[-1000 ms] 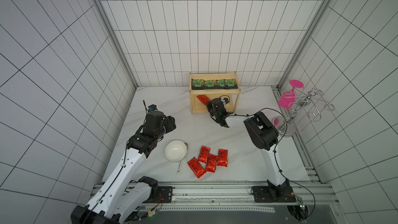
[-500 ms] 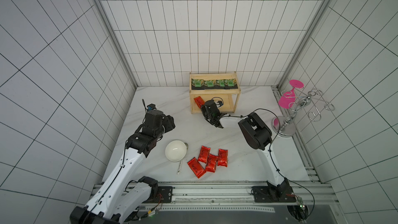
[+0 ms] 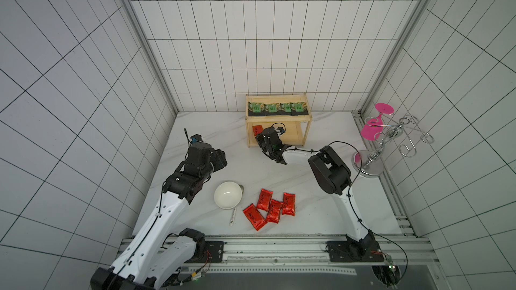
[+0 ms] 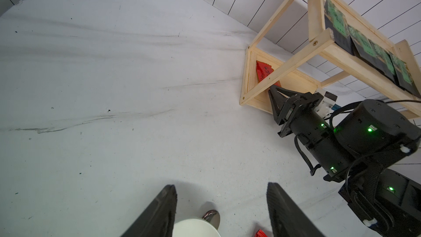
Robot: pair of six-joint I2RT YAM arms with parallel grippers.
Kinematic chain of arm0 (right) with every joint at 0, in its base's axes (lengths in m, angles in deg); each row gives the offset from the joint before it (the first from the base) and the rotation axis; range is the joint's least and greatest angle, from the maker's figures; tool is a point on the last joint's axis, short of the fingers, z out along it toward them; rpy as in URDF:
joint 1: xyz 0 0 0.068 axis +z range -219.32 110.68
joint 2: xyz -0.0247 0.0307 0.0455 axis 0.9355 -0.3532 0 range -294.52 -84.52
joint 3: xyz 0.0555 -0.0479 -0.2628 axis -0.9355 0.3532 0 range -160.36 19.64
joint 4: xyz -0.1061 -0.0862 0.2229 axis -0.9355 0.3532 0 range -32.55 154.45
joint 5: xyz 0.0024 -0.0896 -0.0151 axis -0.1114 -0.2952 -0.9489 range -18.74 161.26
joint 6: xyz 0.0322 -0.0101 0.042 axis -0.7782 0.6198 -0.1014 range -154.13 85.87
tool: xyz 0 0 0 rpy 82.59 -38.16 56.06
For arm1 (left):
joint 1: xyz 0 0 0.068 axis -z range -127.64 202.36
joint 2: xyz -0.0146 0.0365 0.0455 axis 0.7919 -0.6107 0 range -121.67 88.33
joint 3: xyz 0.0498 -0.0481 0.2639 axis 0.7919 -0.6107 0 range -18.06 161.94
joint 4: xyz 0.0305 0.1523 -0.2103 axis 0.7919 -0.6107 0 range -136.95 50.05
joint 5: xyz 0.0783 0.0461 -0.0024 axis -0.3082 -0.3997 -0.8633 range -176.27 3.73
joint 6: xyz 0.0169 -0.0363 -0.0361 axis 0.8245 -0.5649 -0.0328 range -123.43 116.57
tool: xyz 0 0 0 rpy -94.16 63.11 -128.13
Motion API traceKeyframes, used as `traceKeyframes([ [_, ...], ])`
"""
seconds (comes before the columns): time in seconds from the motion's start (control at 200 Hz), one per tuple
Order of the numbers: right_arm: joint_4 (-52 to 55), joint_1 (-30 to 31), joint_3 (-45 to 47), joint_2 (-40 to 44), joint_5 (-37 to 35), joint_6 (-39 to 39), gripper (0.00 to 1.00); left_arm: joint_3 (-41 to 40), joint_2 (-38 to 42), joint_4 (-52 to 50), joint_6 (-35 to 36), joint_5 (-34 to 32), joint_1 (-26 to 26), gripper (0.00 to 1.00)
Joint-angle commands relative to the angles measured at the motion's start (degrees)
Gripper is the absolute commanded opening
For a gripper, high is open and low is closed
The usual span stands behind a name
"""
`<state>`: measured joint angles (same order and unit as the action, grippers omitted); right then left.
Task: Place the tea bags on the shelf by color
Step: Place the tea bag on the shelf.
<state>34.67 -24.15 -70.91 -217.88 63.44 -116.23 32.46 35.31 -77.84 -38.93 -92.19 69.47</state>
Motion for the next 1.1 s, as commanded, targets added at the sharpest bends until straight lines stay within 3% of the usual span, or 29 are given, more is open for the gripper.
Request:
traceKeyframes([
  [0.0, 0.65, 0.82, -1.25, -1.82, 1.0, 0.72, 0.1, -0.81, 0.68, 1.76, 0.61, 0.4, -0.14, 0.66],
  [0.31, -1.51, 0.97, 0.51, -1.12, 1.31, 0.2, 0.0, -1.12, 0.28, 2.43, 0.52, 0.77, -0.14, 0.66],
  [0.821, -3.59, 2.12, 3.03, -0.5, 1.57, 0.52, 0.0, -1.29, 0.89, 2.47, 0.45, 1.25, -0.61, 0.66],
  [0.926, -4.35, 2.05, 4.26, 1.11, 1.9, 3.33, 0.0, -1.29, 0.94, 2.56, 0.48, 1.57, -0.67, 0.66],
  [1.096, -5.51, 1.35, 8.68, 6.51, 3.0, 11.61, 0.09, -1.11, 0.81, 2.6, 0.52, 1.93, -0.67, 0.66],
])
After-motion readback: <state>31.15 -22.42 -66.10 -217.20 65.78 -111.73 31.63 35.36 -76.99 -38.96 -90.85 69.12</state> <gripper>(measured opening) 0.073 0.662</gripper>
